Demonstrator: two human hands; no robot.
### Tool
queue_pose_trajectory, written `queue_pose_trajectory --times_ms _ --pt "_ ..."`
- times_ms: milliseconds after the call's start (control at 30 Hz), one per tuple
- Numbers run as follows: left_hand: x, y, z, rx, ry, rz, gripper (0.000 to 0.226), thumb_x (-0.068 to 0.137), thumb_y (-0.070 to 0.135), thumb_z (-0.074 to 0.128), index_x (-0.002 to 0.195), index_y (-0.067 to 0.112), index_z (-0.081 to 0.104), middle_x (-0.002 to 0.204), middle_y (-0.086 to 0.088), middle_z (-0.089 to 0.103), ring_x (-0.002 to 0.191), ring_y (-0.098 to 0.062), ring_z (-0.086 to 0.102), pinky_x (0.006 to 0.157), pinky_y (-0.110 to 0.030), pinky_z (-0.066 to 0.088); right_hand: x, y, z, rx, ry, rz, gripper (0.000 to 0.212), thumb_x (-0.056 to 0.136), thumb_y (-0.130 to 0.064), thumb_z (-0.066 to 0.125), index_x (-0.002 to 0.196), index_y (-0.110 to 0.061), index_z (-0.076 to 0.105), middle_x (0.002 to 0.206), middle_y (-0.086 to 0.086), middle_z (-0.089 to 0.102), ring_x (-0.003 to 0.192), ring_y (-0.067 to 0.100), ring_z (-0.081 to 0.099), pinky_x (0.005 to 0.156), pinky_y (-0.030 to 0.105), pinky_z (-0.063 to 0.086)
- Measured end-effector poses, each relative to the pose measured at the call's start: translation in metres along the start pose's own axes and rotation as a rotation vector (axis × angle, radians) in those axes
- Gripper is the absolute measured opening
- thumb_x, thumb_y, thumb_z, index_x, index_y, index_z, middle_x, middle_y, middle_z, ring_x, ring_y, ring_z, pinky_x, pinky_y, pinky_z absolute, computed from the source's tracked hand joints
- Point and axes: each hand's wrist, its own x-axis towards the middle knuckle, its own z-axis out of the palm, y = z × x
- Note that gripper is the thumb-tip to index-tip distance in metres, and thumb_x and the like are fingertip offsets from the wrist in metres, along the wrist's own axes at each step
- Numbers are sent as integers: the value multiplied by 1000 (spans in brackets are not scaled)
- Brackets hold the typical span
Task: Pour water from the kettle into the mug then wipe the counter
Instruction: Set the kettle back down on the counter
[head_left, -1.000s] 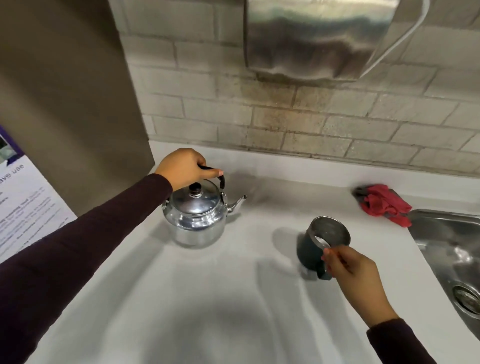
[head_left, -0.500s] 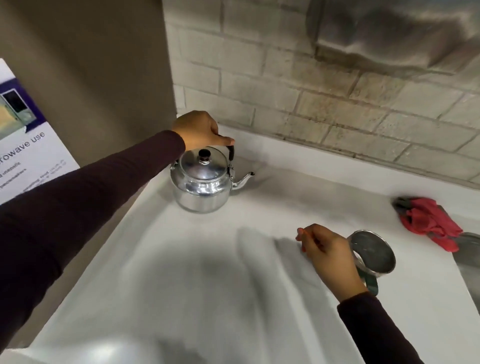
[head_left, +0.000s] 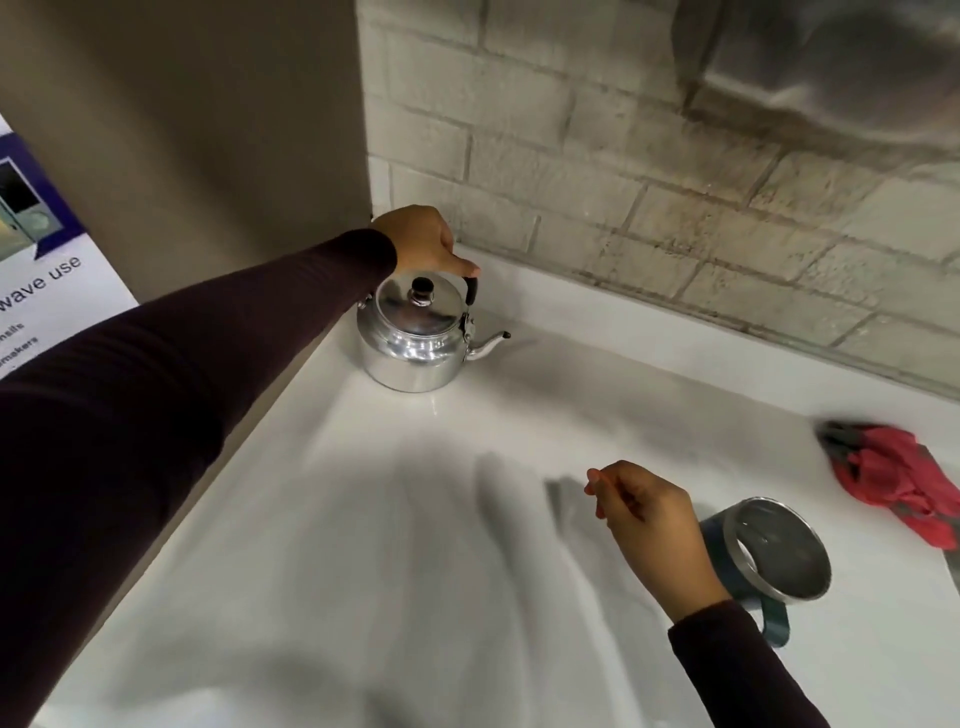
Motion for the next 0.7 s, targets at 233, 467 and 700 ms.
queue_pose_trajectory --times_ms 233,467,700 --pt "2 -13 2 -123 17 20 54 60 64 68 57 11 58 51 1 43 52 -14 43 49 -25 32 -2 2 -4 19 15 17 27 90 -26 58 63 -24 61 59 13 59 54 21 52 53 23 41" --pt "-35 -31 24 86 564 281 22 88 26 58 99 11 70 99 -10 67 94 -30 57 84 -36 43 -4 6 -5 34 42 24 27 89 -24 59 62 -25 61 62 4 61 52 17 51 49 14 38" --pt "-43 -46 45 199 530 300 40 93 19 49 131 12 54 128 -11 59 112 -35 52 100 -42 30 -4 8 -1 14 31 24 28 90 -22 59 62 -22 61 67 -3 62 52 7 52 49 9 38"
